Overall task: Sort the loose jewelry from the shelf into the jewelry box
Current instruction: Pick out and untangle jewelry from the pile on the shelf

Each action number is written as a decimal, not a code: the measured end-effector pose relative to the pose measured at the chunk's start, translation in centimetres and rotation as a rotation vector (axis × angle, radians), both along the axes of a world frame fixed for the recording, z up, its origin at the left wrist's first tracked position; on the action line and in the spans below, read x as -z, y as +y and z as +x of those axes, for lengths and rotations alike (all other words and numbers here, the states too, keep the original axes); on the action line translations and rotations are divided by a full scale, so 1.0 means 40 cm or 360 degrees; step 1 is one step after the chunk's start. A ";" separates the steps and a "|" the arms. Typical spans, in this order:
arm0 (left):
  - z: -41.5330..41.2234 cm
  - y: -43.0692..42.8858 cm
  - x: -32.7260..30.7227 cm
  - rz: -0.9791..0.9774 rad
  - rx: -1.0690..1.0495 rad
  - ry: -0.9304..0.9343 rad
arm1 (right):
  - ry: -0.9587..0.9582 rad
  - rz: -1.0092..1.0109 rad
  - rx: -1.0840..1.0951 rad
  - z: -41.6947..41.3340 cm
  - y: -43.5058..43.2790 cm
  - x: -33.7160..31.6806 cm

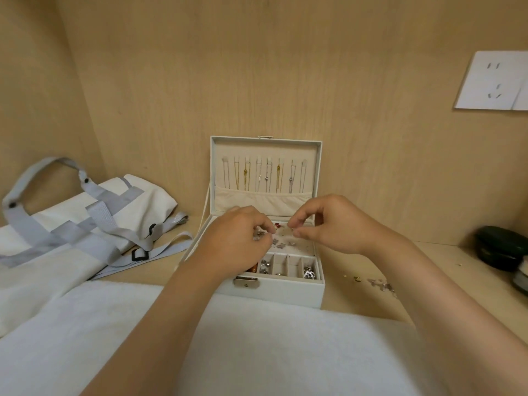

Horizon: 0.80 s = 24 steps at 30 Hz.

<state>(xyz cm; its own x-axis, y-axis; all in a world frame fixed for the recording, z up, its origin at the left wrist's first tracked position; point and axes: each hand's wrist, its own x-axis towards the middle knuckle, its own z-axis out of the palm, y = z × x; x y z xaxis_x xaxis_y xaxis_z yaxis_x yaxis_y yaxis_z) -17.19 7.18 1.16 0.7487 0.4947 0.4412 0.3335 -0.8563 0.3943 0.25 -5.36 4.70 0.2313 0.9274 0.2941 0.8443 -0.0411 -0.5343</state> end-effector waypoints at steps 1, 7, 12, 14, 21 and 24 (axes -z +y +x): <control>0.007 -0.013 -0.004 0.0017 -0.0029 -0.0014 | 0.0000 0.0027 0.0024 0.009 -0.017 -0.005; 0.093 -0.116 -0.036 0.0131 0.0170 -0.0023 | -0.0105 -0.0066 0.0198 0.096 -0.145 0.008; 0.196 -0.189 -0.039 0.0192 0.0330 0.0136 | -0.0242 -0.0339 0.0308 0.162 -0.214 0.075; 0.230 -0.206 -0.031 0.0190 0.0350 0.0269 | -0.0227 -0.0420 0.0312 0.176 -0.224 0.100; 0.297 -0.214 0.019 0.0105 0.0289 0.0560 | -0.0202 -0.0486 0.0272 0.180 -0.205 0.131; 0.303 -0.201 0.034 -0.0011 0.0282 0.0509 | -0.0242 -0.0472 0.0276 0.183 -0.195 0.137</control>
<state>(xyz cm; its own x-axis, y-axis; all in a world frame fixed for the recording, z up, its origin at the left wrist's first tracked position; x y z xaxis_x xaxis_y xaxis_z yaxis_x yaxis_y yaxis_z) -5.08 -0.87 -0.21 0.9225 0.3474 0.1680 0.2878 -0.9095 0.3001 7.56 -13.18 -0.79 0.3669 0.9282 0.0614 0.8799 -0.3249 -0.3468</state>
